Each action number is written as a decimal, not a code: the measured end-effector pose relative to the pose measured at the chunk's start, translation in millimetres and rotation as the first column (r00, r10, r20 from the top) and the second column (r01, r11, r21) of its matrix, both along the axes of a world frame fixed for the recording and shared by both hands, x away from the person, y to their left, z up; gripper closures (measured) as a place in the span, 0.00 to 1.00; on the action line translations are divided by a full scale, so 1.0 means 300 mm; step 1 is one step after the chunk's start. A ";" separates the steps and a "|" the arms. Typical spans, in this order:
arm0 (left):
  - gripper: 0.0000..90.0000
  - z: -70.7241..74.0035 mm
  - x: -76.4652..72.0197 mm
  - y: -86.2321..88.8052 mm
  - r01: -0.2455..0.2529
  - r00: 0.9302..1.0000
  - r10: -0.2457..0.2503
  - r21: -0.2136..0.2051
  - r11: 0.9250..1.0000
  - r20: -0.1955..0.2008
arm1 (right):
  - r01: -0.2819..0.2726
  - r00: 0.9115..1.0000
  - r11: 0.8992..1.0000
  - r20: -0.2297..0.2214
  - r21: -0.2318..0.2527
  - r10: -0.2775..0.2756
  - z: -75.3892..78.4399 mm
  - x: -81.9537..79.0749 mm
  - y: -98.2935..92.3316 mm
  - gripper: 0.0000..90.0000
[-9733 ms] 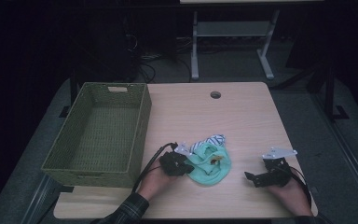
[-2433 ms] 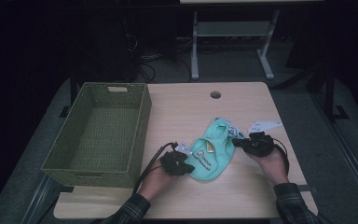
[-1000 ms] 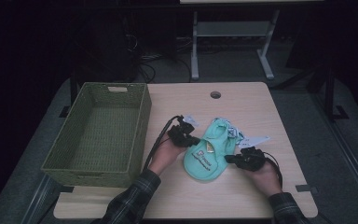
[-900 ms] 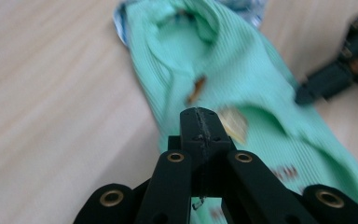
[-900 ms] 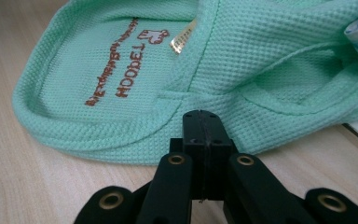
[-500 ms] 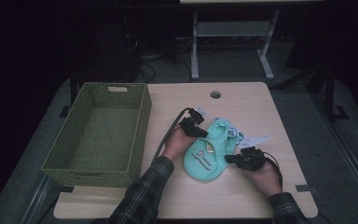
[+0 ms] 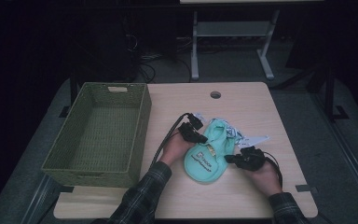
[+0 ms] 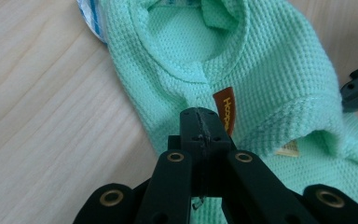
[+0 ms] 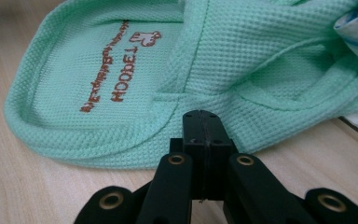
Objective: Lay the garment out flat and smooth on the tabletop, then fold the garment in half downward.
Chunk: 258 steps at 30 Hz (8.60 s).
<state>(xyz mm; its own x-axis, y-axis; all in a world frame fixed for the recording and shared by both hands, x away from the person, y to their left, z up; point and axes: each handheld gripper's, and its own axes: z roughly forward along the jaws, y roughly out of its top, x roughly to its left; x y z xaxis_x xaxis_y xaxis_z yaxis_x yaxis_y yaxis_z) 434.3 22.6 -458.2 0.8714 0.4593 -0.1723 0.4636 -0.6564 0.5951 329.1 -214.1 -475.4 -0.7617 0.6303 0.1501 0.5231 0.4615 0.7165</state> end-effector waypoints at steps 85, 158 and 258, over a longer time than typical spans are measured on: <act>0.80 -0.012 -0.224 0.069 0.010 0.999 -0.008 -0.047 0.999 0.038 | 0.071 0.997 0.996 0.012 -0.055 -0.070 0.038 -0.029 -0.150 0.98; 0.98 -0.005 -0.249 0.064 0.069 0.997 -0.069 0.008 0.998 0.047 | 0.113 0.993 0.991 0.034 -0.072 -0.111 0.056 0.291 -0.037 0.98; 0.50 -0.006 0.157 -0.012 -0.098 0.992 0.093 0.054 0.994 0.090 | 0.080 0.996 0.997 -0.028 -0.004 -0.080 0.007 0.376 -0.121 0.75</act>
<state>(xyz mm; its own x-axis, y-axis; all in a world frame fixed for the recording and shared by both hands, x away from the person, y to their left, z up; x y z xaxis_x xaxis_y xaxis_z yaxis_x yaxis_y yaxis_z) 481.4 18.9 -460.1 0.8335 0.5482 -0.0686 0.4742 -0.6462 0.5979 442.0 -250.5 -473.3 -0.7042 0.6897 0.1687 0.5781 0.4190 0.7001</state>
